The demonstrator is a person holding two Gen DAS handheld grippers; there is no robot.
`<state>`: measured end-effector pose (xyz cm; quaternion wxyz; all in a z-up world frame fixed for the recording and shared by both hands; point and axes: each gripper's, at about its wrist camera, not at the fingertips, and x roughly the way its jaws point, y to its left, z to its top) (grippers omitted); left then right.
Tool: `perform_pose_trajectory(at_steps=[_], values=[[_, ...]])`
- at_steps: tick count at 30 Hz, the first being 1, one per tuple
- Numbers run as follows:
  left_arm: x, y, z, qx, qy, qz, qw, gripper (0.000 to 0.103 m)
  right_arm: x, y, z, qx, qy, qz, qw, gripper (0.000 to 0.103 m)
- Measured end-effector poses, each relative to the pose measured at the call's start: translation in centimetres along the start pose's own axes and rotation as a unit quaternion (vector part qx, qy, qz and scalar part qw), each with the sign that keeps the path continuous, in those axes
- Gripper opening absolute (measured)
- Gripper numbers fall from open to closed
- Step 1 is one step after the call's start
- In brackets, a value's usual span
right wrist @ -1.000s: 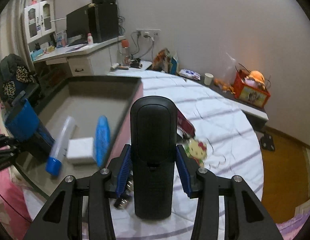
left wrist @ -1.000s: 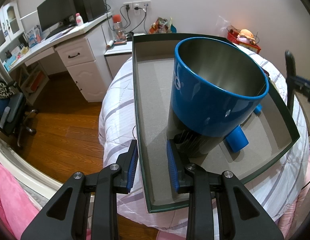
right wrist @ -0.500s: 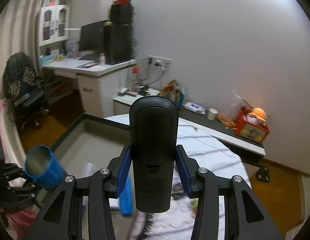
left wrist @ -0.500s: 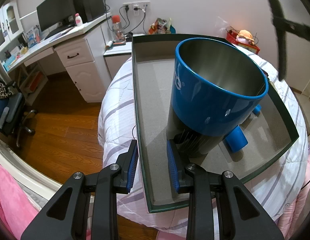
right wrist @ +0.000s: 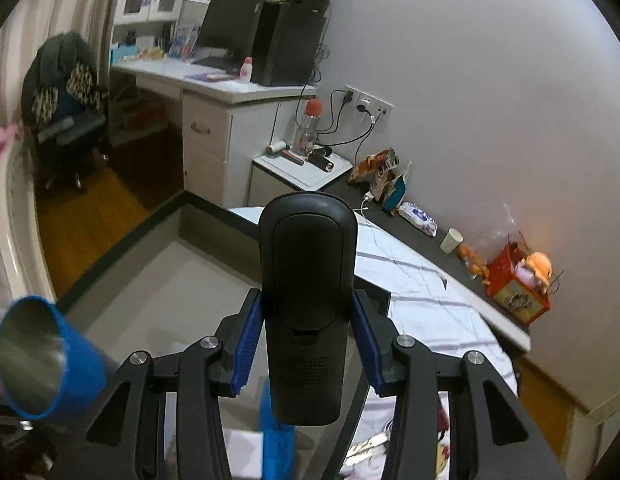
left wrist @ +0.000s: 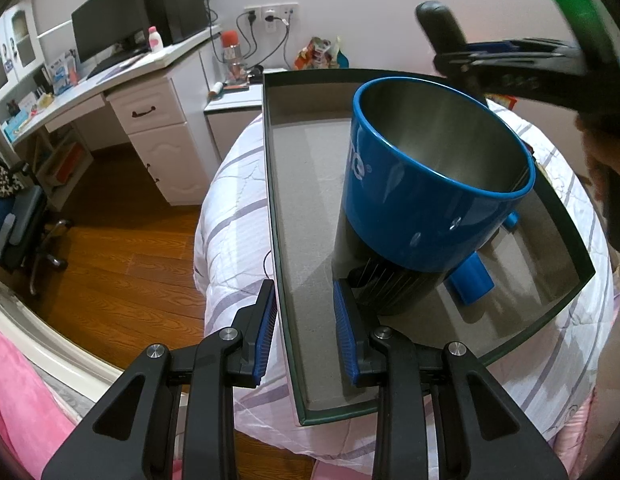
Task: Organize rigid objects
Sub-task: 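Carry the black remote with the right gripper and release it in the tray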
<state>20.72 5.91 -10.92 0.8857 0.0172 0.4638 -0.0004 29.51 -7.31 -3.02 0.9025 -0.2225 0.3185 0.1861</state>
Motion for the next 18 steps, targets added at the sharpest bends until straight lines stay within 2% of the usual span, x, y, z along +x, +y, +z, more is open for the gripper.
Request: perform_pose_trajectory(at_steps=[5,9,18], values=[[0.1,0.0,0.0,0.001,0.000,0.001,1.0000,0.028,2.0,0.7,0.1,-0.057,0.013,-0.021,0.998,0.045],[0.0,0.1,-0.1,0.002,0.001,0.002,1.0000,0.028,3.5,1.1,0.0,-0.084,0.036,-0.013,0.996,0.045],[0.1,0.1,-0.2,0.004,0.001,0.005,1.0000,0.028,5.2,1.0,-1.4,-0.055,0.110,0.066,0.990,0.045]])
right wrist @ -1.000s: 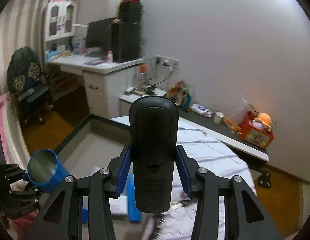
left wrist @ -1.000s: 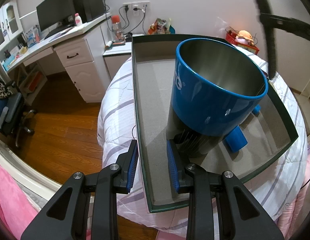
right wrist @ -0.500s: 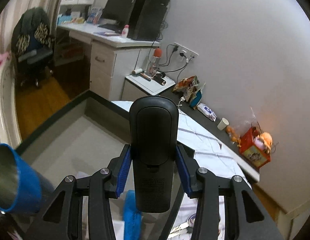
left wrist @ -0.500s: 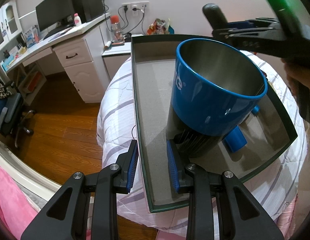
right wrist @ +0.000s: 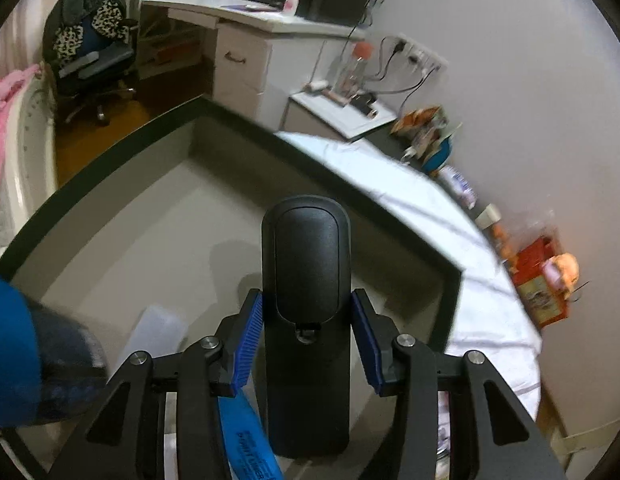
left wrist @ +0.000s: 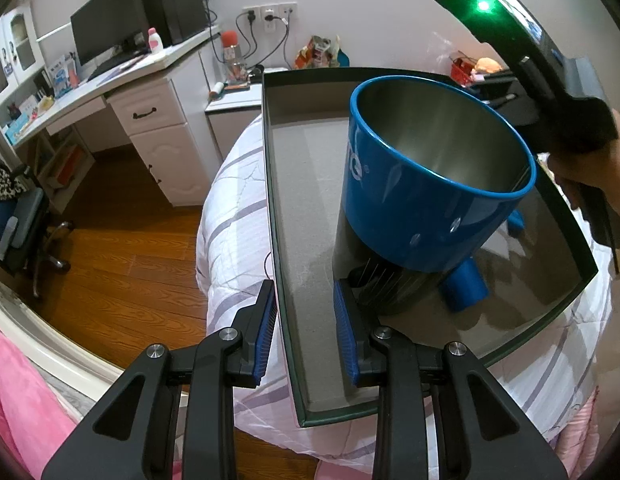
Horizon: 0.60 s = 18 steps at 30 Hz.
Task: Organize rigid objects
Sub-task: 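Carry the black remote with the right gripper and release it in the tray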
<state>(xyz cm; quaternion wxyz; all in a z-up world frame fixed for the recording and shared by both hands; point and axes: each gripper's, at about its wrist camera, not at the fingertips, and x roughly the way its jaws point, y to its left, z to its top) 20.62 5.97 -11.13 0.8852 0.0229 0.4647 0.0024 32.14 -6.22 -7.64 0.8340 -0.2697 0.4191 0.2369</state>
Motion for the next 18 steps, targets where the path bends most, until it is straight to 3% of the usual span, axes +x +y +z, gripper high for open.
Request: perform_pose_trajectory(at_steps=[5,10,12,13,14,18], values=[[-0.1,0.0,-0.1,0.000,0.000,0.002,1.0000,0.028,0.1,0.6,-0.8,-0.003,0.015,0.028,1.000,0.045],[0.0,0.0,-0.1,-0.001,0.001,0.000,1.0000,0.029,0.3,0.7,-0.7,-0.008,0.012,0.008,1.000,0.046],[0.1,-0.1,-0.2,-0.001,0.002,0.001,1.0000,0.029,-0.1,0.7,-0.7,-0.008,0.003,-0.004,1.000,0.053],[0.1,-0.1,-0.2,-0.001,0.001,0.001,1.0000,0.029,-0.4,0.7,-0.7,-0.009,-0.002,-0.010,1.000,0.067],[0.1,-0.2,-0.3,0.000,0.001,0.001,1.0000,0.029,-0.8,0.7,-0.8,-0.011,-0.008,-0.019,1.000,0.074],[0.0,-0.1,-0.3,0.000,0.001,0.001,1.0000,0.029,-3.4,0.2,-1.4,-0.005,-0.041,-0.037,0.998,0.074]])
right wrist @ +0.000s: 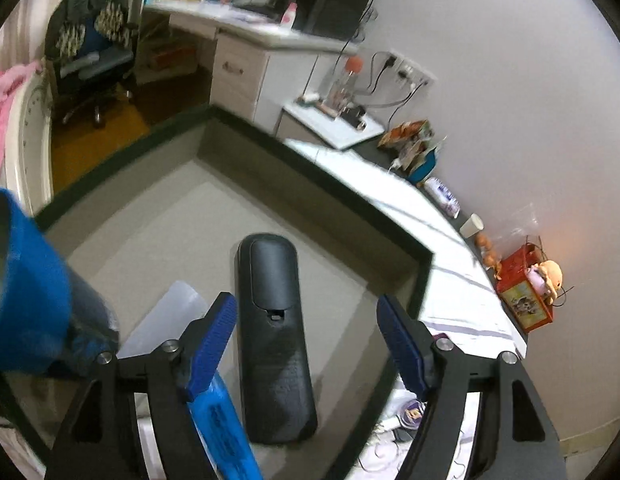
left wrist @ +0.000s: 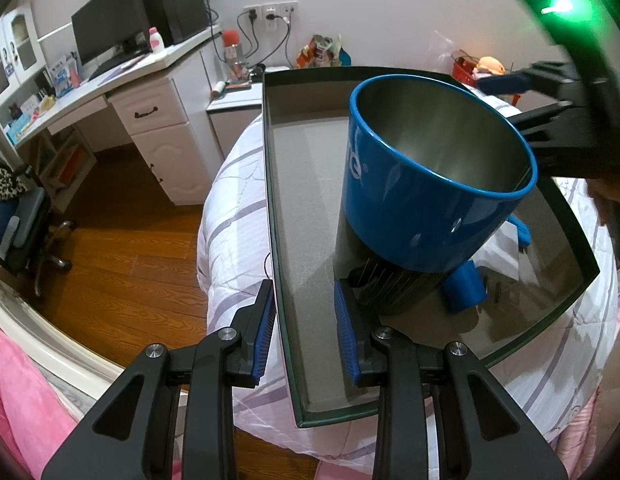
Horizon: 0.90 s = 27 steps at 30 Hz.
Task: Organize rigid objects
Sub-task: 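Carry the black remote with the right gripper and release it in the tray, then move the right gripper to the black hair clip and grasp it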
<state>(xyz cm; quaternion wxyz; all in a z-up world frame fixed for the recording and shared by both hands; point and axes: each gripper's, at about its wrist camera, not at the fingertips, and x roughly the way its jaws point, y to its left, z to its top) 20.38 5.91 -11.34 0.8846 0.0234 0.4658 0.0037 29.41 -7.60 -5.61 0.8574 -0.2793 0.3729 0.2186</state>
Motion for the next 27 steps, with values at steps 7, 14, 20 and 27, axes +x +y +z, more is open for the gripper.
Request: perform_pose_trajectory(at_steps=[7,14,20,27], values=[[0.0,0.1,-0.1,-0.001,-0.001,0.000,1.0000,0.029,-5.0,-3.6,-2.6,0.062,-0.043,-0.026,0.997,0.076],[-0.2,0.2,-0.3,-0.003,0.000,0.004,1.0000,0.029,-8.2,-8.5,-7.7,0.148,-0.052,-0.058,0.986,0.078],[-0.3,0.1,-0.2,-0.003,0.002,0.010,0.9999,0.029,-8.2,-11.6,-13.4,0.224,-0.033,-0.063,0.972,0.078],[-0.3,0.0,-0.1,-0.002,0.004,0.015,0.9999,0.029,-5.5,-11.7,-17.0,0.254,0.002,-0.033,0.967,0.078]])
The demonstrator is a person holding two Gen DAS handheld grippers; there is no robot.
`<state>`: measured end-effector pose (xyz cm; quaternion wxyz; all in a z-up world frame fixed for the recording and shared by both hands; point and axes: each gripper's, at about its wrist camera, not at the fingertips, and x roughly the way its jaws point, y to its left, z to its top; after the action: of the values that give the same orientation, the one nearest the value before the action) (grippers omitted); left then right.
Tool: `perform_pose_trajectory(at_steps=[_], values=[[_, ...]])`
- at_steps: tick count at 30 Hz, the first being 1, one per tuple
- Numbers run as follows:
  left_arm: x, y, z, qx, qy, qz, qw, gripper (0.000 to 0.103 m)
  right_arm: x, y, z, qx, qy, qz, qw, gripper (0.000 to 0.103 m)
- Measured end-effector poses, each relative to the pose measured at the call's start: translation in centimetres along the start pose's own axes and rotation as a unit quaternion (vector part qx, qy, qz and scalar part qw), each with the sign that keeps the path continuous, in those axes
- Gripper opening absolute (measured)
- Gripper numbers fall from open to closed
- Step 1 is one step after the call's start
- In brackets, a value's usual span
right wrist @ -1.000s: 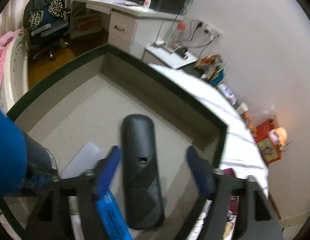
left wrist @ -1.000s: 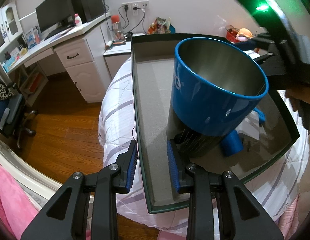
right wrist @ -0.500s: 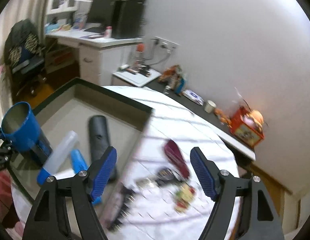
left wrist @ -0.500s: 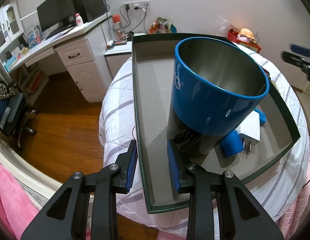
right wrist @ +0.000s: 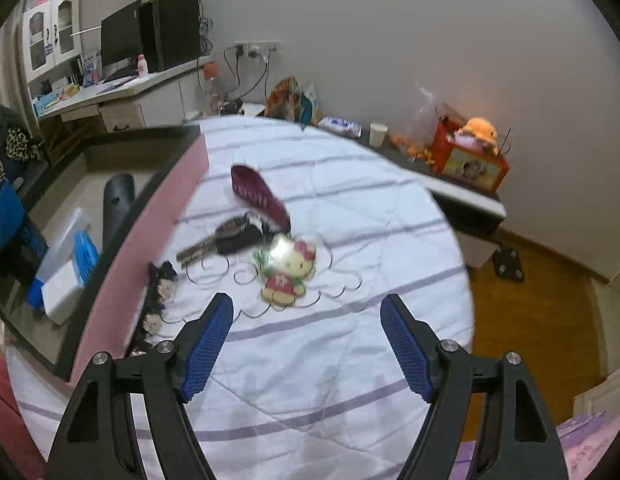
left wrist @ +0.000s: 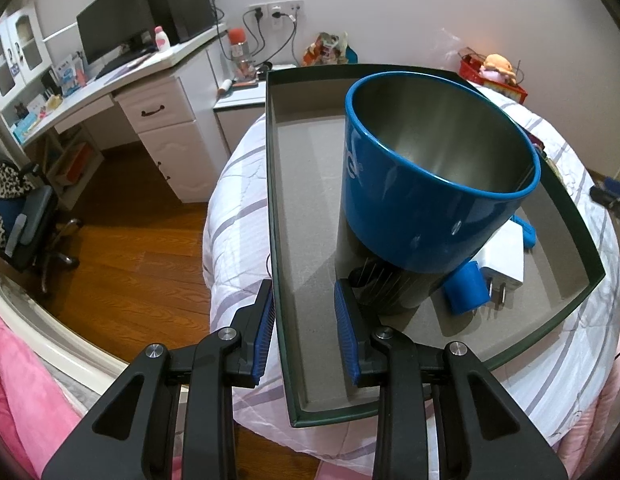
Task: Organize rigid objects
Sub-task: 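Move the right gripper to the black hair clip and grasp it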
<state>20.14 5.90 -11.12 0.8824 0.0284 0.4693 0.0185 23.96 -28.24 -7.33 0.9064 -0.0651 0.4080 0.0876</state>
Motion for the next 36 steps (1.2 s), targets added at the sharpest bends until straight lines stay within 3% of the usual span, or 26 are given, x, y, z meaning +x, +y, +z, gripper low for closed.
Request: perform_pose_trajectory(at_steps=[5,13,22,26,30,36], values=[[0.0,-0.1,0.0,0.002,0.002,0.002,1.0000,0.029,2.4,0.7,-0.2,-0.001,0.018,0.014,1.000,0.078],[0.1,-0.1,0.2,0.003,0.004,0.004,1.0000,0.029,0.8,4.8,-0.8,-0.063,0.012,0.078,0.995,0.078],[0.1,-0.1,0.2,0.002,0.003,0.004,1.0000,0.029,1.4,6.5,-2.8,-0.107,0.058,0.148,0.981,0.078],[0.1,-0.1,0.2,0.003,0.004,0.005,1.0000,0.029,2.2,6.6,-3.3,-0.111,0.063,0.141,0.982,0.078],[0.1,-0.1,0.2,0.003,0.004,0.005,1.0000,0.029,1.9,5.8,-2.8,-0.090,0.041,0.084,0.992,0.078],[0.1,0.0,0.2,0.003,0.004,0.004,1.0000,0.029,2.2,6.7,-2.2,-0.106,0.039,0.083,0.990,0.078]])
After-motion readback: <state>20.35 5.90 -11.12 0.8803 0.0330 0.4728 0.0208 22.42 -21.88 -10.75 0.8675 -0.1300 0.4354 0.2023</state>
